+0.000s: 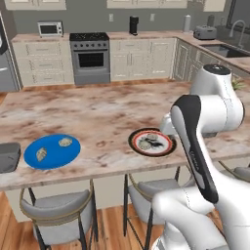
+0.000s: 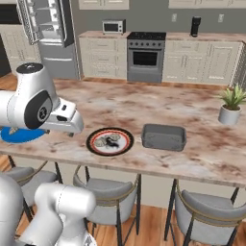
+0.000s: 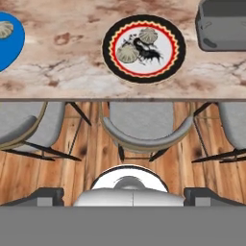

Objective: Place two dumplings into each of the tupperware containers and then place the containers in the fridge.

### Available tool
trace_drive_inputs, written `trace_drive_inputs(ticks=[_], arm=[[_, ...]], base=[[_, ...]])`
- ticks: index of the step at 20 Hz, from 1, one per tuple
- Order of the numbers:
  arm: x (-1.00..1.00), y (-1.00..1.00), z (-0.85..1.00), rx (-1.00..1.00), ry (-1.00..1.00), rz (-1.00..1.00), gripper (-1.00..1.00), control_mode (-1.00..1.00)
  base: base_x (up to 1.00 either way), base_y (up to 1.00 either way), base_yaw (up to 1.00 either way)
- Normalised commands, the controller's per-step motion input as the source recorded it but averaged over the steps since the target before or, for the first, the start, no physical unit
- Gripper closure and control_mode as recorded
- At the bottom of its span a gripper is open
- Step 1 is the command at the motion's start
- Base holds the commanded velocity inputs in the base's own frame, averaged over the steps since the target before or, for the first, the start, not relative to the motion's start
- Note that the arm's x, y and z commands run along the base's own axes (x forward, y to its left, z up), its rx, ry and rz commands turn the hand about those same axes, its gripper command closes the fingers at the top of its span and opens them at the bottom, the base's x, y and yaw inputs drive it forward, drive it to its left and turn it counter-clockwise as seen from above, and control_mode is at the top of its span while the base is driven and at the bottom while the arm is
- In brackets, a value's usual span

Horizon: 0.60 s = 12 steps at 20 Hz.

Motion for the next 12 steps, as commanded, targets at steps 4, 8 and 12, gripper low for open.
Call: trace_drive_inputs(ticks=[4,8,12], arm=[[0.00,0.00,0.00,0.00,0.00,0.00,-1.00,1.00],[0.00,0.00,0.00,0.00,0.00,0.00,-1.00,1.00],[0.46,0.00,-0.02,0.00,0.00,0.00,-1.00,-1.00]], base=[[0.57,-0.04,0.00],[0.57,-0.08,0.00],[0.37,0.00,0.00]])
